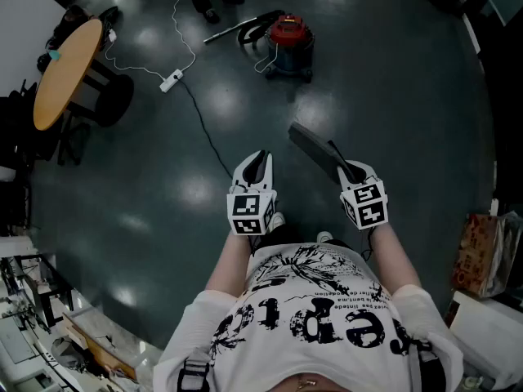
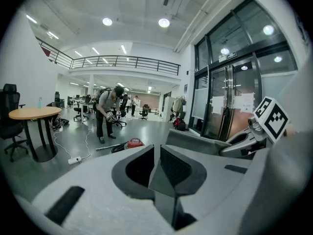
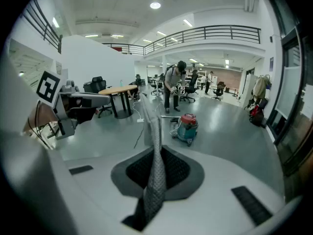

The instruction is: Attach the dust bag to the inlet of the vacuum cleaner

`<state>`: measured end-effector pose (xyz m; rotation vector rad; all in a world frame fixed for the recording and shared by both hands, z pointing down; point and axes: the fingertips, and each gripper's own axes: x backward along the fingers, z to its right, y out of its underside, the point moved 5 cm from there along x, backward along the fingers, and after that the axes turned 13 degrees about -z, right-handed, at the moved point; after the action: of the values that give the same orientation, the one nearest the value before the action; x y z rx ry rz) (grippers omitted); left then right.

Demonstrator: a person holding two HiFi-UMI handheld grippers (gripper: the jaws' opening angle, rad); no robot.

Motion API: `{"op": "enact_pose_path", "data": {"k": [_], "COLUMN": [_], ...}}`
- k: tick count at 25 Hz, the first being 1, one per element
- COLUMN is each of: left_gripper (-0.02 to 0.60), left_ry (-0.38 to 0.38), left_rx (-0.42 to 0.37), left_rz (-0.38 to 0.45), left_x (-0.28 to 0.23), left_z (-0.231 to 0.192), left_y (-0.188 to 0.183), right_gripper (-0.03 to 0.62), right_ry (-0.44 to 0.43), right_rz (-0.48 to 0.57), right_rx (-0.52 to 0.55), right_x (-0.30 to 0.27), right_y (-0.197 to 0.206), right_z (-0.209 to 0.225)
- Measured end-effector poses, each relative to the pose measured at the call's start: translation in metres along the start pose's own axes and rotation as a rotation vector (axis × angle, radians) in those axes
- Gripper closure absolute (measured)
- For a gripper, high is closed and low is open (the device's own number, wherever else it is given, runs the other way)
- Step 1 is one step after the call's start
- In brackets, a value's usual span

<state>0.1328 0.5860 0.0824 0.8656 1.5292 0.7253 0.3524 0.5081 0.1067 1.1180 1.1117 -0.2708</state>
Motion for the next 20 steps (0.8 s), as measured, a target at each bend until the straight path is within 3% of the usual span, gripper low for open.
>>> {"op": "enact_pose_path", "data": {"k": [4,10,15,20], "left_gripper": [0.537,0.537,0.537,0.537], "left_ry": [0.02,-0.027,0.016,0.003], "left_rx": [0.008,0.042,0.032,-0.007], "left_rz": [-0.002,-0.029,-0.035,-0.025], "left_x": [0.0,-0.018,-0.066,-0.14], "left_z": [-0.058,-0.13,-0.158,-0.193], "left_y": [-0.013,-0.011,-0.03,-0.081], "right_gripper": [0.569,0.569,0.569,0.569], "right_ry": [0.023,0.004,-0.03,-0.065], "right_rz": [0.007,0.006,0.011,0.002], "right_rx": [0.002,0.03,0.017,0.063], "right_x": [-0.024,-0.075,-0.124,-0.181], "right_y": [-0.04,-0.093,-0.137,-0.204], "right_z": [-0.022,-0.037,-0.013,0.031]}}
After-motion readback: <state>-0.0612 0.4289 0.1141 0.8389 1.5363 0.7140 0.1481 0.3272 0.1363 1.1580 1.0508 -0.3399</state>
